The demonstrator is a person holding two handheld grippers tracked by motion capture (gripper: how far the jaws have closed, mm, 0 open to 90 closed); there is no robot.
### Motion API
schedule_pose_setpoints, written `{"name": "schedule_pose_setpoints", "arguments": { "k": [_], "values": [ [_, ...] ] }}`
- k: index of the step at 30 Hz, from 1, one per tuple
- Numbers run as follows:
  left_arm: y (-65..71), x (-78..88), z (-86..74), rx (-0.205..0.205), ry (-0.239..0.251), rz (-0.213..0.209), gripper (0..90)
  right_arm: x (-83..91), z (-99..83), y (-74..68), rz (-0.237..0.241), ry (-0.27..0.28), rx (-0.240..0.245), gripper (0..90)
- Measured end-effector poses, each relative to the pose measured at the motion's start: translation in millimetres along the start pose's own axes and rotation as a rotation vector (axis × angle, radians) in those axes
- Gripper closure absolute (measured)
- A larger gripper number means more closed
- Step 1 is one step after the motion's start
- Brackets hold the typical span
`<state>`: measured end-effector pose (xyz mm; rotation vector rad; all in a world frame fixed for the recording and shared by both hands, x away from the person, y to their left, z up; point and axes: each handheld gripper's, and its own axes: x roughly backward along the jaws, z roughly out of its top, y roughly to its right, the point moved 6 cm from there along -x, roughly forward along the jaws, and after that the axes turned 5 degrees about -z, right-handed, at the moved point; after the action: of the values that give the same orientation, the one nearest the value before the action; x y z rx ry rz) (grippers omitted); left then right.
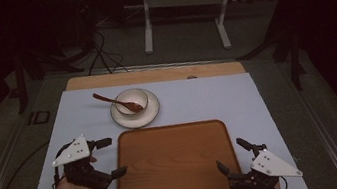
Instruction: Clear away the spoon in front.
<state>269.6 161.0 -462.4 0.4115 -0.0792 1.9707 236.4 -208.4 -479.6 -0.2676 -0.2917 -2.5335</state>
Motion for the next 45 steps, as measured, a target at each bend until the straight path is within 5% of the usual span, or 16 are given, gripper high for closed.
{"name": "schedule_pose_setpoints", "arguments": {
  "k": [3,15,17,25,32,37,45],
  "values": [
    [-17.9,0.6,13.2,0.002,0.018,0.063,1.3,0.6,0.6,-0.7,-0.002,0.001,0.002,11.4],
    [-55.2,0.8,34.3,0.041,0.054,0.16,7.5,-0.1,0.6,-1.7,0.0,-0.001,0.006,11.3],
    [-69.9,0.6,36.7,0.073,0.065,0.228,8.4,-0.4,0.4,-1.6,0.0,-0.001,0.006,11.4],
    [-101.6,2.1,36.7,0.146,0.129,0.366,15.2,-0.3,0.6,-2.8,0.003,-0.002,0.007,11.9],
    [-134.2,9.2,31.9,0.277,0.228,0.456,19.7,-0.1,0.8,-2.9,0.007,0.002,0.005,11.8],
    [-154.3,6.9,21.7,0.352,0.255,0.511,23.6,-0.3,1.2,-4.1,0.01,0.003,0.009,11.8],
    [-179.5,-0.8,-1.1,0.55,0.372,0.554,27.0,-1.1,0.5,-4.3,0.012,0.001,0.011,11.8]
  ]
}}
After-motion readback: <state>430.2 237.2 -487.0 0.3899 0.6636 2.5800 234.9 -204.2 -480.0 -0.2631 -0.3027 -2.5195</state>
